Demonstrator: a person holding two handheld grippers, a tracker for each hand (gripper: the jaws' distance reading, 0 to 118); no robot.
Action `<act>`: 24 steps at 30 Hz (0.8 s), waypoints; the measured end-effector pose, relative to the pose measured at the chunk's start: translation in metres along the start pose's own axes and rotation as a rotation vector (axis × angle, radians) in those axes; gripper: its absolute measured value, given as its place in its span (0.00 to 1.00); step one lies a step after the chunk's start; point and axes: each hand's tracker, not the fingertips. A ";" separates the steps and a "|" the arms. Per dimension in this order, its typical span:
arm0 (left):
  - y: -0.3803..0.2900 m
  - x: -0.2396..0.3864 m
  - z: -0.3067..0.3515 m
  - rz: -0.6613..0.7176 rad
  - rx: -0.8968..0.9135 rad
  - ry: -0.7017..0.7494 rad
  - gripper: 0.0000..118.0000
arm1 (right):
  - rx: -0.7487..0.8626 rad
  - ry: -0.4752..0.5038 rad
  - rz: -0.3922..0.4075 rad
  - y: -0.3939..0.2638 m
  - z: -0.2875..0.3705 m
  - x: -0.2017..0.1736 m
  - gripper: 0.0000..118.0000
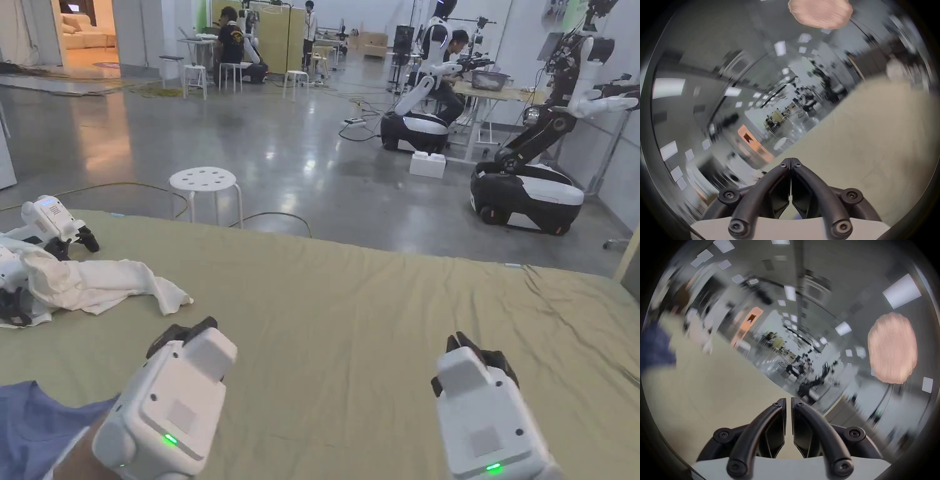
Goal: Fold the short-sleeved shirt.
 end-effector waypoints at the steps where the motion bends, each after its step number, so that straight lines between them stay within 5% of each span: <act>1: 0.000 0.004 0.002 -0.085 0.003 0.007 0.00 | 0.005 0.009 0.089 -0.002 0.000 -0.003 0.04; 3: -0.001 0.009 0.006 -0.192 0.012 0.014 0.00 | 0.014 0.004 0.230 -0.004 0.006 -0.007 0.04; 6: -0.009 0.012 0.001 -0.202 0.023 0.015 0.00 | 0.017 0.001 0.333 -0.007 0.010 -0.014 0.04; 10: -0.009 0.010 0.002 -0.066 0.030 0.005 0.00 | 0.017 0.015 0.318 -0.003 0.020 -0.016 0.04; 14: -0.011 -0.012 0.001 0.540 0.015 -0.050 0.00 | -0.046 0.022 -0.081 0.006 0.026 -0.003 0.04; 18: -0.023 -0.028 0.002 1.051 0.042 -0.032 0.00 | -0.113 0.021 -0.568 0.002 0.018 0.012 0.04; 21: -0.026 -0.032 -0.001 1.206 0.061 -0.017 0.00 | -0.155 0.011 -0.893 -0.005 0.020 0.019 0.04; 24: -0.028 -0.039 0.001 1.239 0.072 -0.006 0.00 | -0.168 -0.032 -1.020 -0.016 0.014 0.014 0.03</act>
